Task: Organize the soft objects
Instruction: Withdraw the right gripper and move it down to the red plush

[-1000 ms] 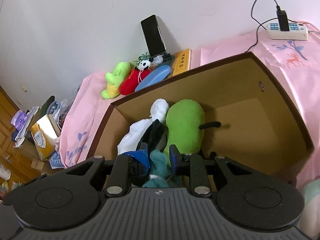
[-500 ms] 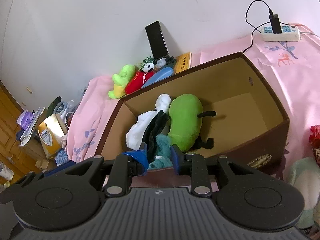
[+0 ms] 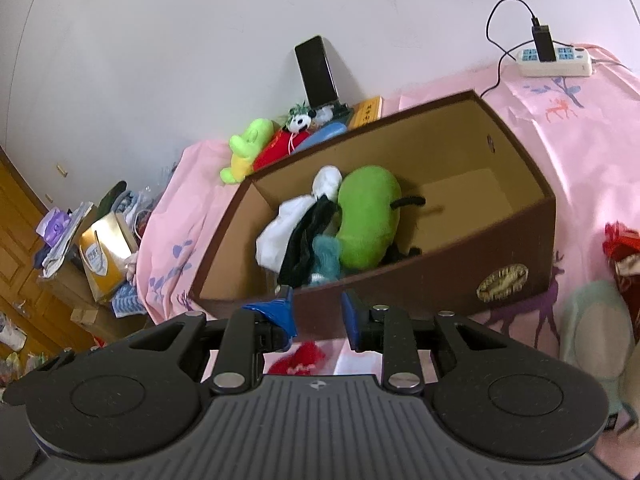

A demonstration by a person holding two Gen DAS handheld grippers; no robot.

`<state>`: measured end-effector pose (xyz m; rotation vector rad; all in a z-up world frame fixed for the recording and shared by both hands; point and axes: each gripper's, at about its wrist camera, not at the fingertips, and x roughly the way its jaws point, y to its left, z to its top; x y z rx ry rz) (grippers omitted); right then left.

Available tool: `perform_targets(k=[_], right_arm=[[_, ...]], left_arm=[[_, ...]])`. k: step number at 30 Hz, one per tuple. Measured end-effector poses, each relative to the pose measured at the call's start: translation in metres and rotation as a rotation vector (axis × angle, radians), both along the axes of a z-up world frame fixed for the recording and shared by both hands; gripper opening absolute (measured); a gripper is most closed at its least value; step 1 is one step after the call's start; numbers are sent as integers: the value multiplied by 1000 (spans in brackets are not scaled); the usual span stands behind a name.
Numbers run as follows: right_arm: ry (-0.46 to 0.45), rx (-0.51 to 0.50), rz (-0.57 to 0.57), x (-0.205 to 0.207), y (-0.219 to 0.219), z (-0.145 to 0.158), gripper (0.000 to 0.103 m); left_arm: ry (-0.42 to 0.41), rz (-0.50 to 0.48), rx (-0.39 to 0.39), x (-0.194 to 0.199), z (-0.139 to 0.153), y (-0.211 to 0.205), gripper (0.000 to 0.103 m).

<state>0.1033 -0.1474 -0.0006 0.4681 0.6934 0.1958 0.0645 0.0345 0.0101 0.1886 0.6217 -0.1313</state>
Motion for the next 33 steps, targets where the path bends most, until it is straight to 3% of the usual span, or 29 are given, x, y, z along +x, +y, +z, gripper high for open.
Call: perform_targets(k=[11,33], right_arm=[[68,-30,18,-12,9,-22,10],[180,-67,50,-12,22,-55,11]], left_arm=[[108,18,-38,-7,-24,8,95],[204,30,-41,-2,-62,22,95]])
